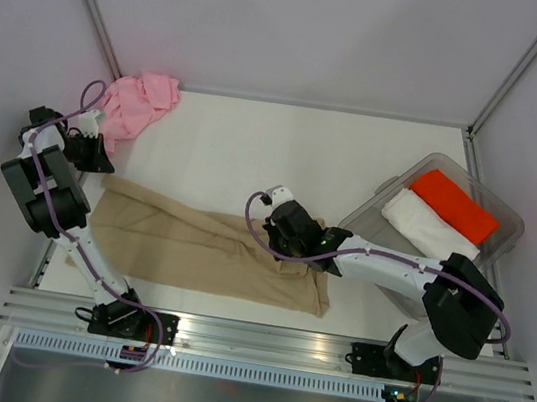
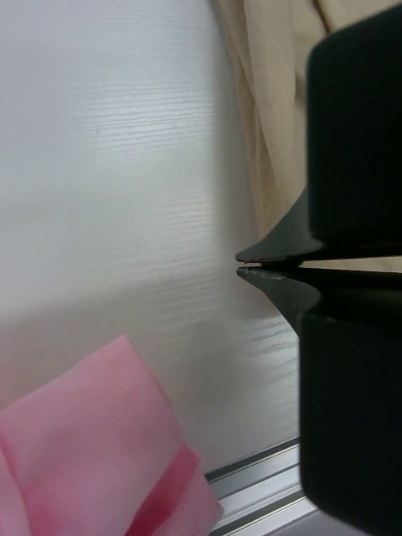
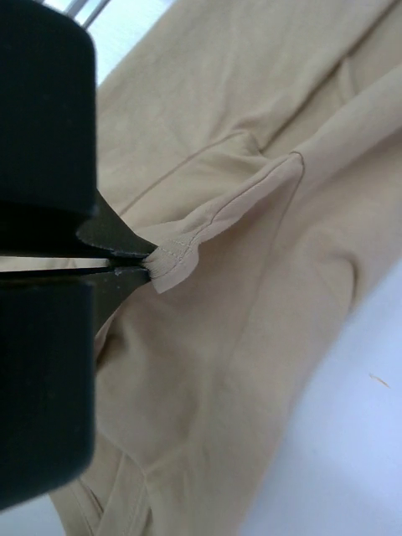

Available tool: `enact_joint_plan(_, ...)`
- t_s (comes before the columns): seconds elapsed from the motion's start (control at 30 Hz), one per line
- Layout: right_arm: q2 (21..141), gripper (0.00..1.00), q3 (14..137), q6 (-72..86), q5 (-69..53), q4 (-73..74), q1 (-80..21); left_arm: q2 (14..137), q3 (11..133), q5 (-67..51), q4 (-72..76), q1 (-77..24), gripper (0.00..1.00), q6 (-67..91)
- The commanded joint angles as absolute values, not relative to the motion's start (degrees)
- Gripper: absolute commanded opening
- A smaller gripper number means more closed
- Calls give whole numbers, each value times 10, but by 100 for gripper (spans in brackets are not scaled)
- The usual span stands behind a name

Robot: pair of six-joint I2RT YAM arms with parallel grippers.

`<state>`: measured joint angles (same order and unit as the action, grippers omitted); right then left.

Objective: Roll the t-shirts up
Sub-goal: Fold the tshirt

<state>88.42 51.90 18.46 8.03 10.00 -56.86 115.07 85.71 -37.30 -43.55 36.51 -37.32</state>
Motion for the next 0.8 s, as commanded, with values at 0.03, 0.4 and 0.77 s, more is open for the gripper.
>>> enact_joint_plan(0.03, 907, 0, 562, 193, 105, 105, -545, 1162, 879, -364, -366, 357, 6, -298)
enact_joint_plan(0.4, 930, 0, 563, 189, 77, 98, -530, 1158, 862, -359, -369, 356, 3, -320)
enact_joint_plan(0.77, 889, 0, 552, 185, 62, 126, -576, 1042, 805, -407, -456, 395, 2, -424)
